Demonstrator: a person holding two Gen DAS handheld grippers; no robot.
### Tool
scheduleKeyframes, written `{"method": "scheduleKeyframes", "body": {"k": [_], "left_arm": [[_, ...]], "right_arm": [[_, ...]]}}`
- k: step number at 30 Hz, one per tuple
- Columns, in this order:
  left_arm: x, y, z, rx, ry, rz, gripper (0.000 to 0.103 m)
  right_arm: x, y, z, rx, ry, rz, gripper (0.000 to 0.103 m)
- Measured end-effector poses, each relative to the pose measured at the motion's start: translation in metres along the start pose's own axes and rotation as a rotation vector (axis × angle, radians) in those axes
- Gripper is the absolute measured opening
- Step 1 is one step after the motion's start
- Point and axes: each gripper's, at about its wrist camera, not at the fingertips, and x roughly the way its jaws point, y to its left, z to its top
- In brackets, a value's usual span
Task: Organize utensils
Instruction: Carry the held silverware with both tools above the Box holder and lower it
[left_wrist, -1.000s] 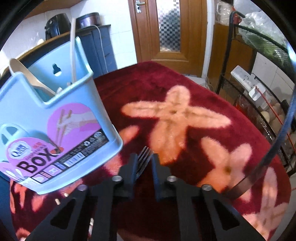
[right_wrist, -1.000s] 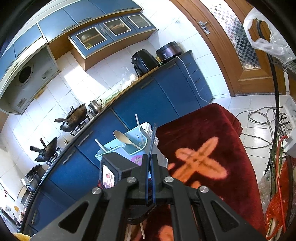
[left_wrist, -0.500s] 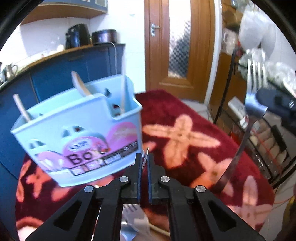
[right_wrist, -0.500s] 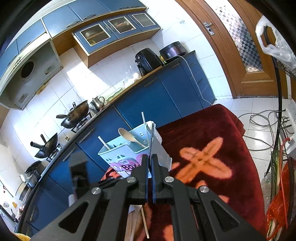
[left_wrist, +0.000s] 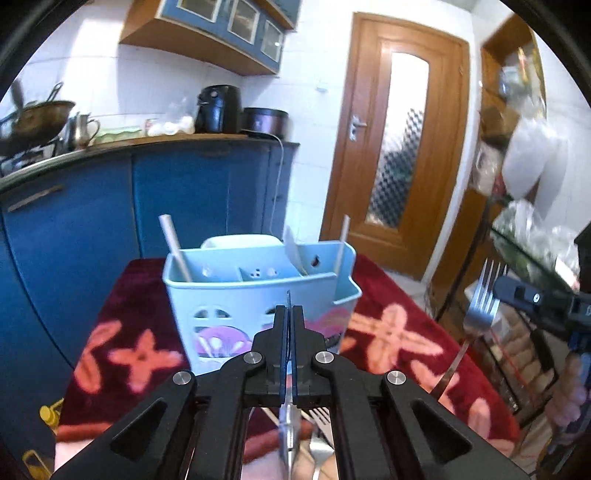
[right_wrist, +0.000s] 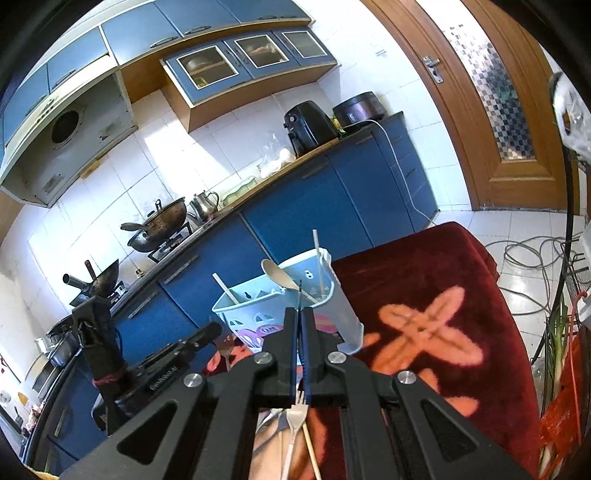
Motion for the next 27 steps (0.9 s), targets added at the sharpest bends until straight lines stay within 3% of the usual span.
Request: {"method": "scheduleKeyframes", "body": {"k": [12, 27], "left_arm": [[-0.036, 0.038, 0.025, -0.085, -0.083, -0.014, 0.0], [-0.062, 0.046, 0.096, -0.127, -0.229, -0.082, 0.0]], "right_arm": [[0.013, 0.032, 0.012, -0.042, -0.003, 0.011, 0.003], [0.029, 0.066, 0.053, -0.085, -0.056, 0.051, 0.003]]}}
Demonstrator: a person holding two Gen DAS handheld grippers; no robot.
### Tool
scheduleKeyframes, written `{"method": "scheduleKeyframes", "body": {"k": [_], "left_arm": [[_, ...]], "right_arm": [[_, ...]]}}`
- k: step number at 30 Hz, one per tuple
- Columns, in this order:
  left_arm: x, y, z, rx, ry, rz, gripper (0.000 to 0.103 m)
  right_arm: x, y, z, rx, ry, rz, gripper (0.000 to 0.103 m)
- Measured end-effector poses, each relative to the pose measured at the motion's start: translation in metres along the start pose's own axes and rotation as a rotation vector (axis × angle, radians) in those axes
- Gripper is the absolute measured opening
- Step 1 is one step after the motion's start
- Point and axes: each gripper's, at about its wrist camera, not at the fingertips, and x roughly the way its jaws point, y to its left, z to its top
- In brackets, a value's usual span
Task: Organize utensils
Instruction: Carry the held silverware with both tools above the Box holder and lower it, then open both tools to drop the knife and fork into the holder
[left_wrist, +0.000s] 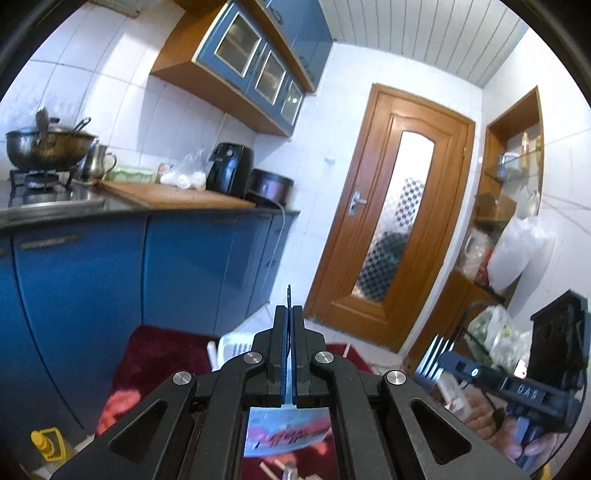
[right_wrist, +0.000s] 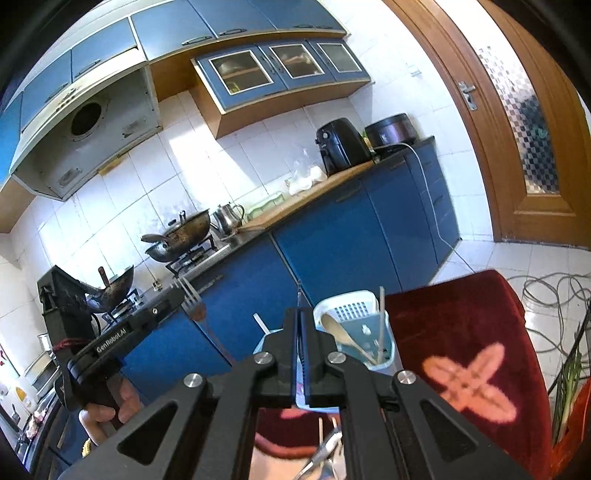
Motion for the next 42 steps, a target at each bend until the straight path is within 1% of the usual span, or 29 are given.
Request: {"method": "scheduleKeyframes", "body": {"k": [6, 8, 11, 14, 20, 25, 30, 35, 42], "left_arm": [[0.003, -0.002, 0.032, -0.014, -0.06, -0.02, 0.0], [0.008, 0.0, 0.037, -0.03, -0.068, -0.027, 0.0], [0.022, 0.005, 0.038, -0.056, -0.057, -0.042, 0.0], [0.038, 0.013, 0.031, -0.083, -0.036, -0.057, 0.0], [0.067, 0.033, 0.013, -0.137, 0.017, -0.045, 0.0], [0.083, 0.045, -0.004, -0.152, 0.056, -0.036, 0.0], [0.094, 0.055, -0.024, -0.171, 0.1, -0.034, 0.001], [0.102, 0.06, -0.038, -0.174, 0.13, -0.027, 0.001], [0.106, 0.061, -0.053, -0.159, 0.163, -0.004, 0.001]], "right_arm": [[0.008, 0.014, 0.021, -0.03, -0.038, 0.002, 0.003], [0.013, 0.015, 0.026, -0.028, -0.044, -0.001, 0.003], [0.023, 0.015, 0.035, -0.022, -0.064, 0.001, 0.003], [0.035, 0.013, 0.042, -0.01, -0.092, 0.0, 0.003], [0.063, 0.0, 0.041, 0.025, -0.112, -0.002, 0.003], [0.089, -0.018, 0.032, 0.052, -0.078, -0.023, 0.003], [0.108, -0.035, 0.017, 0.083, -0.017, -0.043, 0.004], [0.116, -0.041, 0.006, 0.087, 0.021, -0.049, 0.004], [0.117, -0.038, -0.002, 0.064, 0.035, -0.052, 0.005]]}}
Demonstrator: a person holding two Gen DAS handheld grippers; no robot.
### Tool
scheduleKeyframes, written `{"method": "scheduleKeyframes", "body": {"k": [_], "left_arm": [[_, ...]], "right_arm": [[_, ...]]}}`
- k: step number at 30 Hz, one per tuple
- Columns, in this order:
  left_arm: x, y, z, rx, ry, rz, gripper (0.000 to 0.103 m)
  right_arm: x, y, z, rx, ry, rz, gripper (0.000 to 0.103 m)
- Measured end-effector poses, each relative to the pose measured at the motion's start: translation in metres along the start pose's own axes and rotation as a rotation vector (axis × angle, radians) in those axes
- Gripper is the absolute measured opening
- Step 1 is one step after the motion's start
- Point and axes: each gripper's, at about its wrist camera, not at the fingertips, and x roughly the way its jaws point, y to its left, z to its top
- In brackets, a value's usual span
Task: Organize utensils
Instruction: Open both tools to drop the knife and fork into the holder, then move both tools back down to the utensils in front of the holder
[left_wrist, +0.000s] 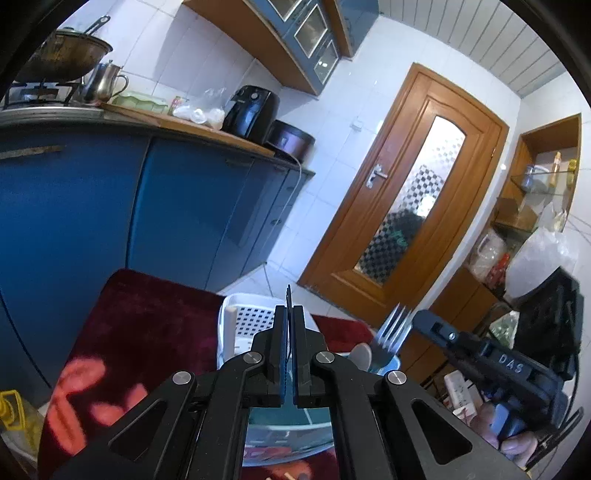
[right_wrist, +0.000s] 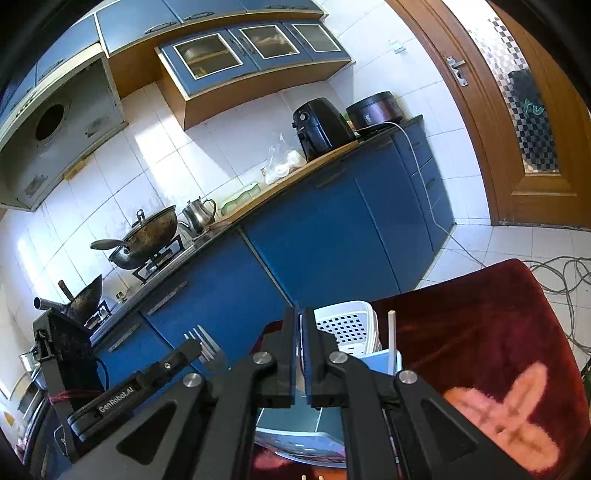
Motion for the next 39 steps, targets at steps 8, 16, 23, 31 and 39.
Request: {"method": "scheduleKeyframes", "body": {"k": [8, 16, 23, 31, 39], "left_arm": [[-0.003, -0.004, -0.007, 0.048, 0.027, 0.069, 0.006], [-0.024, -0.014, -0.007, 0.091, 0.001, 0.089, 0.045], [-0.041, -0.022, -0.015, 0.129, 0.039, 0.131, 0.045], [-0.067, -0.031, -0.029, 0.157, 0.075, 0.152, 0.046], [-0.088, -0.032, -0.046, 0.154, 0.11, 0.157, 0.046]], "right_arm": [[-0.003, 0.006, -0.003, -0.009, 0.027, 0.016, 0.013], [-0.026, 0.017, -0.004, -0.033, -0.003, 0.03, 0.028], [-0.045, 0.021, -0.015, -0.037, 0.019, 0.023, 0.03], [-0.072, 0.029, -0.034, -0.044, 0.056, 0.004, 0.03], [-0.092, 0.037, -0.061, -0.081, 0.095, -0.024, 0.03]]}}
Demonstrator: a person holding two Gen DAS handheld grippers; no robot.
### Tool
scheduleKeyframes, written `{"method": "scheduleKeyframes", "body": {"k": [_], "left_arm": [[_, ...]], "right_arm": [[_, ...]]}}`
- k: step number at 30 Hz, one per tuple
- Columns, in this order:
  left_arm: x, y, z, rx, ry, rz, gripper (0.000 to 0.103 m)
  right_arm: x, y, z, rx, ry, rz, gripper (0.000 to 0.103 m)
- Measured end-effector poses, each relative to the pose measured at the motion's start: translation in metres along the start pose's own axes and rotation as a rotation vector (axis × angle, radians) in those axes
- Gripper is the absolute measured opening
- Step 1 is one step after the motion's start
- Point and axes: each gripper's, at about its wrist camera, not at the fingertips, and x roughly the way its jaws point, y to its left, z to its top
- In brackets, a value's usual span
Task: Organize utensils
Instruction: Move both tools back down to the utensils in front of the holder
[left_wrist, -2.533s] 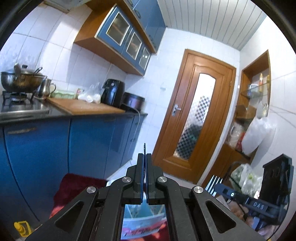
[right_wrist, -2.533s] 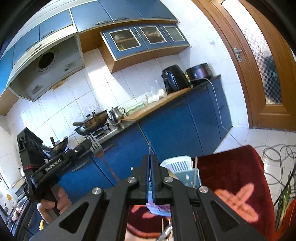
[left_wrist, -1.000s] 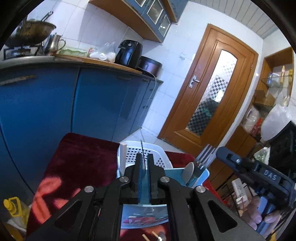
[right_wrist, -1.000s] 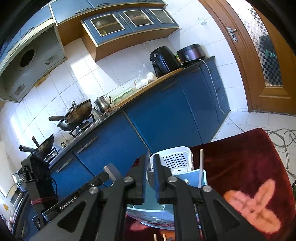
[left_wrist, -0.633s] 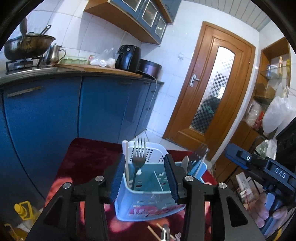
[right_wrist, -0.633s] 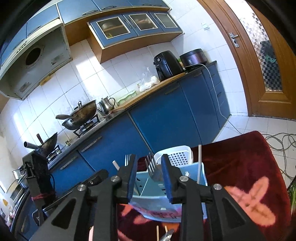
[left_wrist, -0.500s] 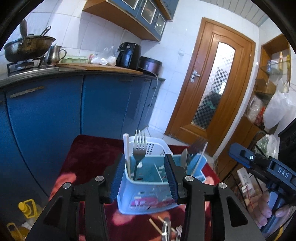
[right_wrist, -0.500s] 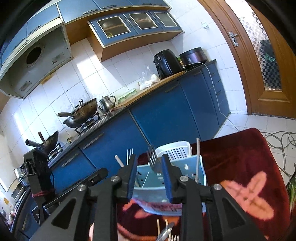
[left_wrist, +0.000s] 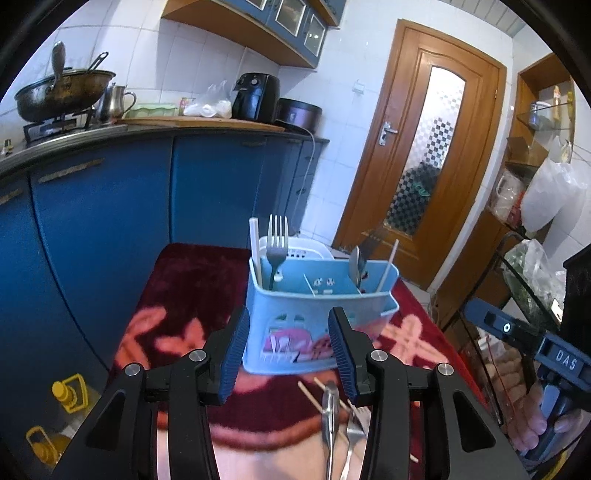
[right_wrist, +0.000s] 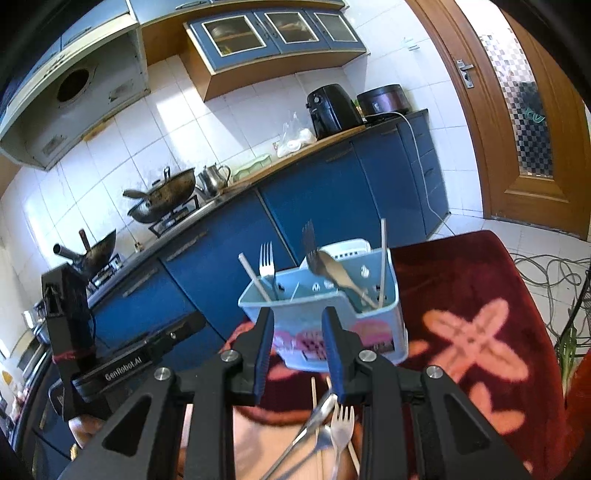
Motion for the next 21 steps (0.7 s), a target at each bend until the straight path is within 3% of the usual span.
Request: {"method": "scheduleKeyframes", "body": {"k": [21], "left_arm": [[-0.021, -0.01, -0.046, 0.013, 0.07, -0.001, 0.046]], "right_arm": [[-0.014, -0.008, -0.059, 0.028, 0.102, -0.03, 0.03]]}}
